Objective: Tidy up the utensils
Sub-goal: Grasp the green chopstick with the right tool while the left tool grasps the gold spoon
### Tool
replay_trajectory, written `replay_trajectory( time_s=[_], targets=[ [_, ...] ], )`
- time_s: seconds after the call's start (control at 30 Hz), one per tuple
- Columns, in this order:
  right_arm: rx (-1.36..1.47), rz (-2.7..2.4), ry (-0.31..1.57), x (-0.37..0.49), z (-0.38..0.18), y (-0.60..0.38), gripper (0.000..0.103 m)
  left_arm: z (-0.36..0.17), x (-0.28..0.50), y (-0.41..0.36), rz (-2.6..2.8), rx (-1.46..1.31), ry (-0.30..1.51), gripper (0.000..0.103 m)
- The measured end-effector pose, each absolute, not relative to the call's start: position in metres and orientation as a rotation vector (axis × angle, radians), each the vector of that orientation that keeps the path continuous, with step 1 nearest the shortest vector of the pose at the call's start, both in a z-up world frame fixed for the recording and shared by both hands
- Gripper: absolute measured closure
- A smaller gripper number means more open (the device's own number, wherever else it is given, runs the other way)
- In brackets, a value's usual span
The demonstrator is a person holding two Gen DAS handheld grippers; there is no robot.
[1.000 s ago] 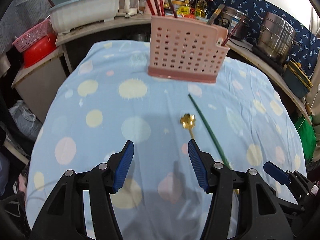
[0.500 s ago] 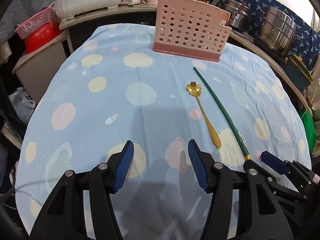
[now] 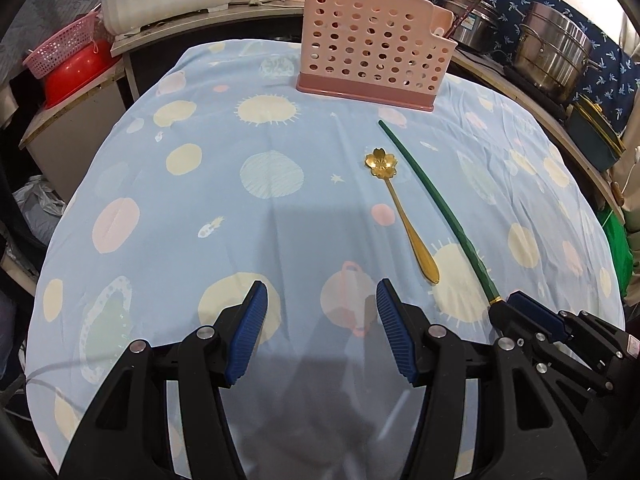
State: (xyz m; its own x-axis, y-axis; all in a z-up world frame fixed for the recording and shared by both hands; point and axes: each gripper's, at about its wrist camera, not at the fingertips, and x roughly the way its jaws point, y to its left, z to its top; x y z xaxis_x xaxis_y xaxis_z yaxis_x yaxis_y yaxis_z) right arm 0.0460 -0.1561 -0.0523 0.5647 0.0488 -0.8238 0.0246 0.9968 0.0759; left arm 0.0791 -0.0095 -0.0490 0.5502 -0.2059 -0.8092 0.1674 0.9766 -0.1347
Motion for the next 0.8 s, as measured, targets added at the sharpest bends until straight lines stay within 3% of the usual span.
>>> replay_trajectory(
  time_s=[0.43, 0.57, 0.8],
  targets=[
    [0.132, -0.017, 0.968, 0.047, -0.05, -0.174, 0.096, -0.045, 0.085, -0.022, -0.243, -0.046, 0.964, 0.047],
    [0.15, -0.02, 0.97, 0.051, -0.051, -0.18, 0.096, -0.045, 0.089, -0.033, -0.267, -0.052, 0.966, 0.041],
    [0.181, -0.02, 0.97, 0.054, -0.05, -0.186, 0.096, -0.054, 0.099, -0.053, -0.308, -0.043, 0.995, 0.043]
  ],
)
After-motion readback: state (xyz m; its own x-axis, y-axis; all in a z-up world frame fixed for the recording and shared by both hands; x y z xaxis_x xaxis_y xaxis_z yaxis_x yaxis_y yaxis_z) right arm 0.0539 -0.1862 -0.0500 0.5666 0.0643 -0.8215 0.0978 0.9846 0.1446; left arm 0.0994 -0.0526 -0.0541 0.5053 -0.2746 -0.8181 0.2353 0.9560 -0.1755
